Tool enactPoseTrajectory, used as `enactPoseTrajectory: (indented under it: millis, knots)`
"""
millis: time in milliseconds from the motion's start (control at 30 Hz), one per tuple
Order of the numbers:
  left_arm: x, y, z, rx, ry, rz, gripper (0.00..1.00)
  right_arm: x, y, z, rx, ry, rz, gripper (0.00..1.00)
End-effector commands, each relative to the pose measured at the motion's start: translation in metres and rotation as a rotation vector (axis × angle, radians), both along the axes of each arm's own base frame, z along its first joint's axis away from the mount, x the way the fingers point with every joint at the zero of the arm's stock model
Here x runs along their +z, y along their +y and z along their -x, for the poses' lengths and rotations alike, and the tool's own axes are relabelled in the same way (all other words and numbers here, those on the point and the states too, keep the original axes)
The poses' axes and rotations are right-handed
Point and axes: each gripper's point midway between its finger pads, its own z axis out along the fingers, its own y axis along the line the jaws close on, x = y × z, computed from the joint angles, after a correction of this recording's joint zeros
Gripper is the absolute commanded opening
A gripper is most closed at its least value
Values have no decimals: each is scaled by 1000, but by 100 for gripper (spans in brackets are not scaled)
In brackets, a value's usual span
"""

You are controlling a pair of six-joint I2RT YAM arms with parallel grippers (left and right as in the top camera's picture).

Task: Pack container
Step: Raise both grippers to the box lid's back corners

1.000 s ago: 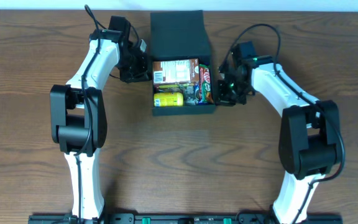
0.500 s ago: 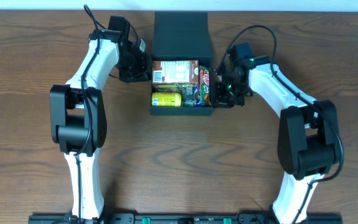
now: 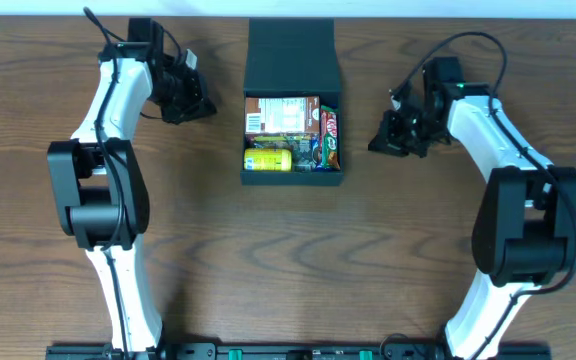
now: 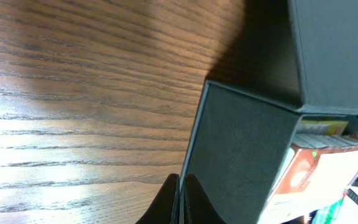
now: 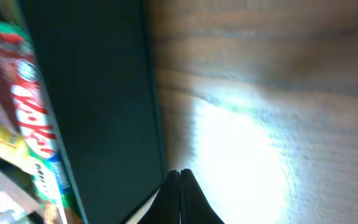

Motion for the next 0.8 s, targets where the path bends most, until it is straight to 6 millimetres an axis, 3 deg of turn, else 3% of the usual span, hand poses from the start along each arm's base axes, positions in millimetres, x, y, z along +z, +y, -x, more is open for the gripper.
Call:
enactPoseTrajectory:
  millis: [0, 100, 233, 333, 567, 767]
  knots:
    - [27, -5, -12, 31, -61, 41, 6, 27, 7, -18, 10, -108, -62, 1]
    - [32, -5, -35, 103, -115, 50, 6, 30, 12, -43, -6, -203, -68, 1]
    - [35, -6, -68, 219, -176, 106, 6, 12, 12, -68, -106, -193, -125, 2]
    - [30, -6, -81, 258, -192, 136, 5, 2, 23, -87, -117, -174, -204, 1]
    - [6, -13, -83, 283, -124, 195, 6, -16, 32, -126, -104, -126, -209, 2]
    - [-5, -15, -80, 293, -86, 197, 5, -30, 35, -131, -114, -92, -219, 2]
